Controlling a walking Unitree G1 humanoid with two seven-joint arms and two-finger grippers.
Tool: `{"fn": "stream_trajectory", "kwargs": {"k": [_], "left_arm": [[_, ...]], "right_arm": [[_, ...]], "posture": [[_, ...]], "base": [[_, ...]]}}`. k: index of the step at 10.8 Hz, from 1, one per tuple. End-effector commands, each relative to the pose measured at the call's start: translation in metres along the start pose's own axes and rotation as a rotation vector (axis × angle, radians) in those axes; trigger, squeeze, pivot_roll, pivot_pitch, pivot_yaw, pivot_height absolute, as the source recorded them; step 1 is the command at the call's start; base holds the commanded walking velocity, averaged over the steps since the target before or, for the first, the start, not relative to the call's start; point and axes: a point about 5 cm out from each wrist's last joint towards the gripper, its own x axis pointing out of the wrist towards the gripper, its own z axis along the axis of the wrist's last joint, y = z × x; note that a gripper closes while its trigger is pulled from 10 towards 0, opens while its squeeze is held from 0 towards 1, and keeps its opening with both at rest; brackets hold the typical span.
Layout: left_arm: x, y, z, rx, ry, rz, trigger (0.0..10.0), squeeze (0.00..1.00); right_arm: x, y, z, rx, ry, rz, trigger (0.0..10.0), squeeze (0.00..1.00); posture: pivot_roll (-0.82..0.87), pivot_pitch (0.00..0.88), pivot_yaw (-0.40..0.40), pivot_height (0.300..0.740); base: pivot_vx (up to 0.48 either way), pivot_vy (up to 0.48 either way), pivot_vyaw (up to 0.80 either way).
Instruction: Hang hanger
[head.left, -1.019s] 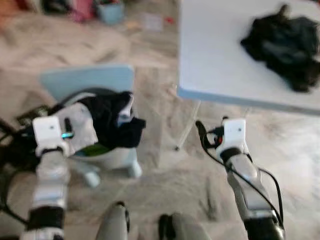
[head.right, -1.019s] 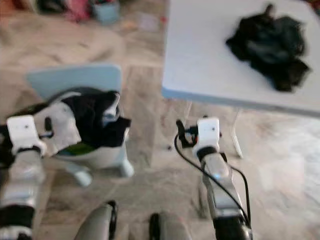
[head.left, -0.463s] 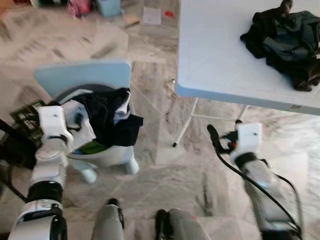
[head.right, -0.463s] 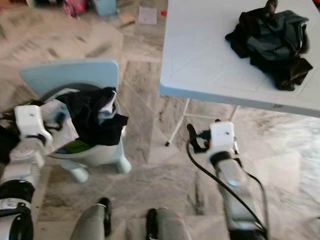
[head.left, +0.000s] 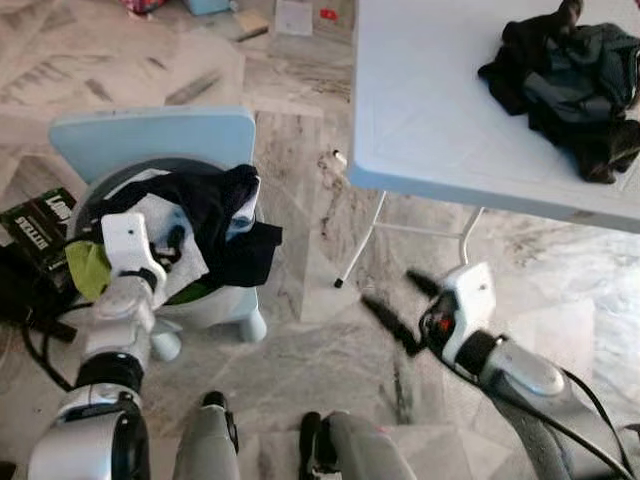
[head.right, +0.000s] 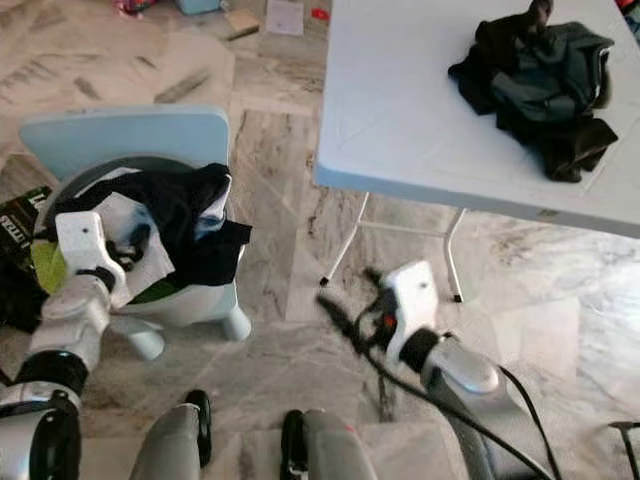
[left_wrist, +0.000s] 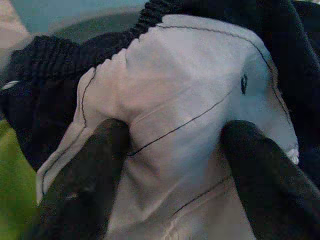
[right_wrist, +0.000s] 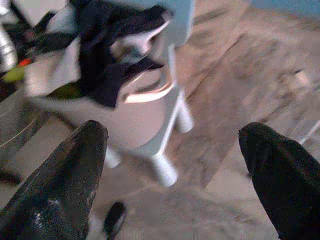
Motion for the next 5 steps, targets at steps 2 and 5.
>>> {"fn": "stream_trajectory", "kwargs": {"k": [2,5], "left_arm": [[-0.009,-0.018,-0.022,0.087,0.053,-0.107,0.0,0.0],[-0.02,-0.023,-0.043,0.185,0.147,-0.238,0.0,0.0]], "right_arm": [[0.002,-0.001,0.002,0.0,0.024,0.021,10.0,0.0],[0.011,-0.002,0.002,-0.018,0.029,0.01,10.0,0.0]], "posture": [[-0.17,0.221,-0.196,0.74],[-0.14,0.215,-0.182,0.74]], "base": [[0.0,0.0,0.0],[0.0,0.0,0.0]]}}
